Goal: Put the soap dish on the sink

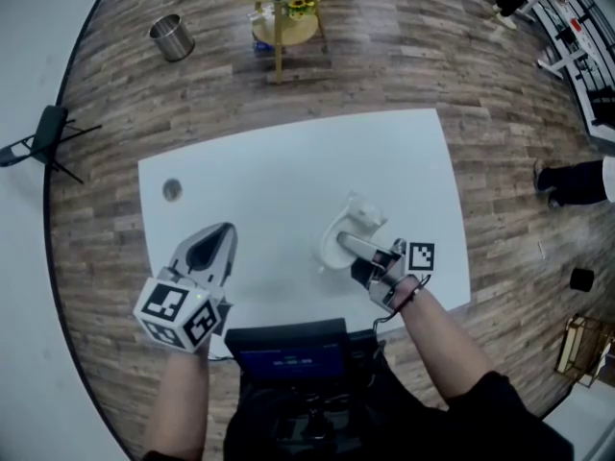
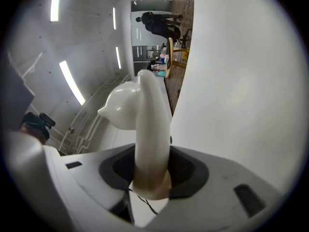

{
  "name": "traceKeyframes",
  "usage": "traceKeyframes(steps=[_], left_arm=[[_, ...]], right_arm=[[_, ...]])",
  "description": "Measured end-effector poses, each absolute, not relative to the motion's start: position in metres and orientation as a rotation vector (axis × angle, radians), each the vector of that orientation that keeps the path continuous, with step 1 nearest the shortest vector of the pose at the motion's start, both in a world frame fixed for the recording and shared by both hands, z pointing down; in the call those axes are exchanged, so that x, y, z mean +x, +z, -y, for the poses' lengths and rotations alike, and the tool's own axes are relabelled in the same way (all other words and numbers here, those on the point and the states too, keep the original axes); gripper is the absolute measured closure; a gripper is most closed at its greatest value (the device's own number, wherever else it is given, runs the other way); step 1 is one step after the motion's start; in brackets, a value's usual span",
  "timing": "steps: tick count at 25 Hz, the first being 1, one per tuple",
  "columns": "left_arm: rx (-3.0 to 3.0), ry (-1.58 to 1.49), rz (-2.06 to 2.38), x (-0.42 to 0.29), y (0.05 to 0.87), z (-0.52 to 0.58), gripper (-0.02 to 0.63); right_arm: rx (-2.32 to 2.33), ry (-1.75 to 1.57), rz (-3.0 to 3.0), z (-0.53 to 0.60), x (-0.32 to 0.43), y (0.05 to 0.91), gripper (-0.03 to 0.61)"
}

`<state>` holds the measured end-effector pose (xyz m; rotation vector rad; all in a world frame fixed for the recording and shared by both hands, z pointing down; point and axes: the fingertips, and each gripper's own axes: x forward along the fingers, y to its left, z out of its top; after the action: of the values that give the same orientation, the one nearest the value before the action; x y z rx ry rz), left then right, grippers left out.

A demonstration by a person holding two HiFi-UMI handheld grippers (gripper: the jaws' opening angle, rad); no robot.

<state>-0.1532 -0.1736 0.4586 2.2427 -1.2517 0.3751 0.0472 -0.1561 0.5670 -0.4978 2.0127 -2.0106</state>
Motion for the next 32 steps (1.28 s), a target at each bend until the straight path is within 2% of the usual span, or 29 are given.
traceKeyframes(steps=[32], left_arm=[[2.232, 0.445, 1.214, -0.134, 0.471, 0.175, 0.604]], right_arm=[[-0.514, -2.084, -1.998, 0.153, 0.054, 0.606, 0.416]])
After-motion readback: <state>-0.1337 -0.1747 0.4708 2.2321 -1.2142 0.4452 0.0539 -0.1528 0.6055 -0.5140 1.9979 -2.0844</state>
